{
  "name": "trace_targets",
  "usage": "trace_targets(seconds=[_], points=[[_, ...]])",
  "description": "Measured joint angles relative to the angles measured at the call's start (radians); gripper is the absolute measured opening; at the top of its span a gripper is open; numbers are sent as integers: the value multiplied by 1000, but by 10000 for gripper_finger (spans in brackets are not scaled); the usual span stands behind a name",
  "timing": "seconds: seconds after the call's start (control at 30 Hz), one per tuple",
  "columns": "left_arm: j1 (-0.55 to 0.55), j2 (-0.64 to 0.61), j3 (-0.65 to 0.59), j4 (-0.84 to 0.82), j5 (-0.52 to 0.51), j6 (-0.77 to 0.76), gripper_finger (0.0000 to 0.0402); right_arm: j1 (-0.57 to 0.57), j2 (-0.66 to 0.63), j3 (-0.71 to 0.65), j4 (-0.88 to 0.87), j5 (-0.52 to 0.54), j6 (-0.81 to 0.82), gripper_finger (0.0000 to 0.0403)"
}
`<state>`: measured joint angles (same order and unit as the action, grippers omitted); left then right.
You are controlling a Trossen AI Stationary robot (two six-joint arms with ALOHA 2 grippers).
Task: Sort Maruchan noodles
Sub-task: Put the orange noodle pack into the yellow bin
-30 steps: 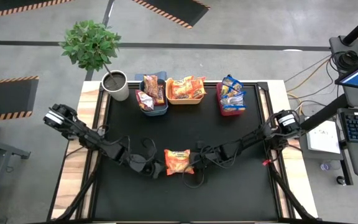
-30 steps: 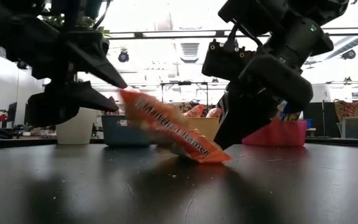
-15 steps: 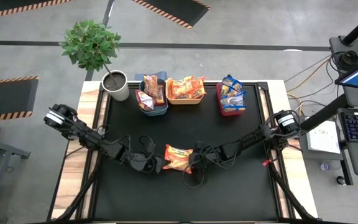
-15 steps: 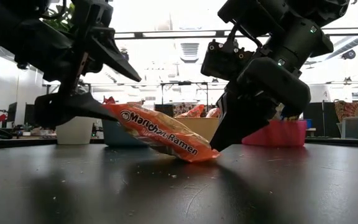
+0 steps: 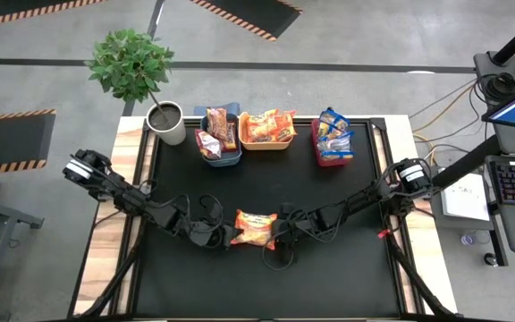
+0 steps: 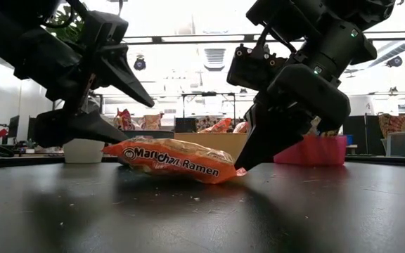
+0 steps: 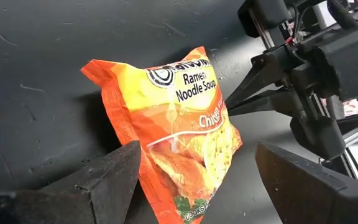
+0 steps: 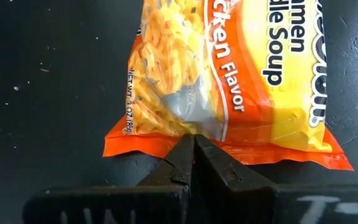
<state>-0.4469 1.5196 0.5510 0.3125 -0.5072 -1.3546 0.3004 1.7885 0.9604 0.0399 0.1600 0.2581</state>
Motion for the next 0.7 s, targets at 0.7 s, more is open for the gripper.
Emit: trace_targets(seconds=[0.7], points=[[-4, 0, -2, -31, -7, -57, 290, -6, 0, -10, 0, 35, -23, 9]])
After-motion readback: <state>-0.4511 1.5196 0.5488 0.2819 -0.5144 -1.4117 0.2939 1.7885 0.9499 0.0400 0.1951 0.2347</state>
